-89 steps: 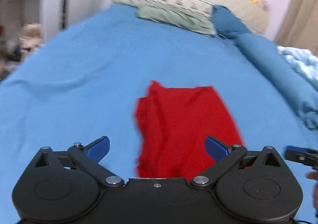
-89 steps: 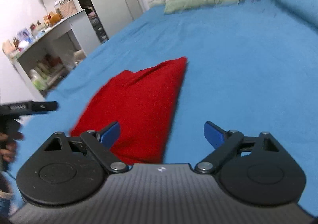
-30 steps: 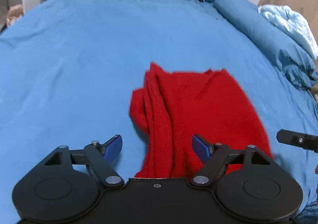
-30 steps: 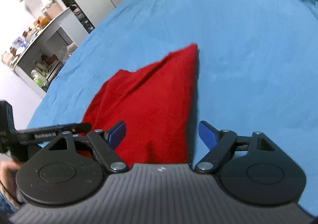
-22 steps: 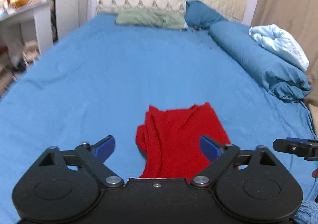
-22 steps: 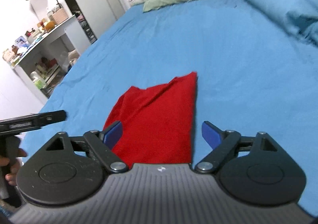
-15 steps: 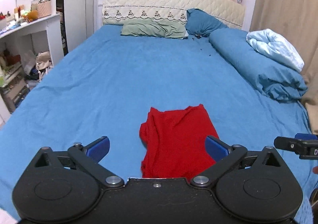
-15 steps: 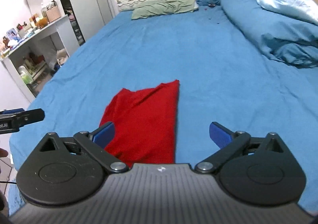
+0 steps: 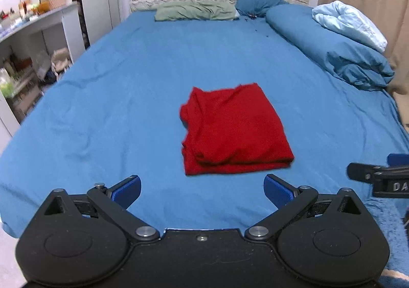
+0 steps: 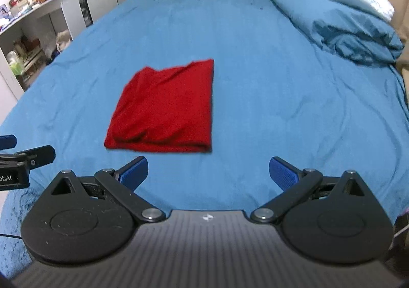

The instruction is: Fold small clothes

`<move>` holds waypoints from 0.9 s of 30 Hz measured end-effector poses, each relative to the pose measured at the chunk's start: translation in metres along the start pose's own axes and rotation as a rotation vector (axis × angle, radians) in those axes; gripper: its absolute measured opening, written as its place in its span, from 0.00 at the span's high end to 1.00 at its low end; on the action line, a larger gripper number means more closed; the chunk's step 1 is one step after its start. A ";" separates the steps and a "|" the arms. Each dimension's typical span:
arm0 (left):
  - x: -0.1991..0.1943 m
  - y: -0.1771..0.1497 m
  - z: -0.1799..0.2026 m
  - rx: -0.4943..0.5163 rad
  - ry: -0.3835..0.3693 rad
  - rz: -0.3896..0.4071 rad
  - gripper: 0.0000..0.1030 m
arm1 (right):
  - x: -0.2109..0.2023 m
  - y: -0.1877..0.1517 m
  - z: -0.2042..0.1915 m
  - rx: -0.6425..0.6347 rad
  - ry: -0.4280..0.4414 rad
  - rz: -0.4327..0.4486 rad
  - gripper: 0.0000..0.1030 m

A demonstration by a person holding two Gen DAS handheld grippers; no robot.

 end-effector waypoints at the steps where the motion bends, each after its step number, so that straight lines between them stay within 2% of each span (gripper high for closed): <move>1: 0.000 -0.003 0.002 -0.001 -0.004 -0.003 0.00 | 0.001 -0.005 0.000 0.004 -0.002 -0.008 0.00; 9: -0.003 -0.008 0.010 0.013 0.006 0.014 0.00 | 0.002 -0.022 0.007 0.012 -0.030 -0.025 0.00; 27: -0.014 -0.003 0.013 0.037 0.027 0.053 0.00 | -0.003 -0.023 0.011 0.019 -0.030 -0.019 0.00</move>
Point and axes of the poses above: each gripper's, at about its wrist camera, not at the fingertips, and x roughly the way its jaws point, z to its right, y to its top, the point moved 9 cm from there along x, roughly the way its jaws point, and after that the axes turned 12 degrees about x, right-handed, at the moved point
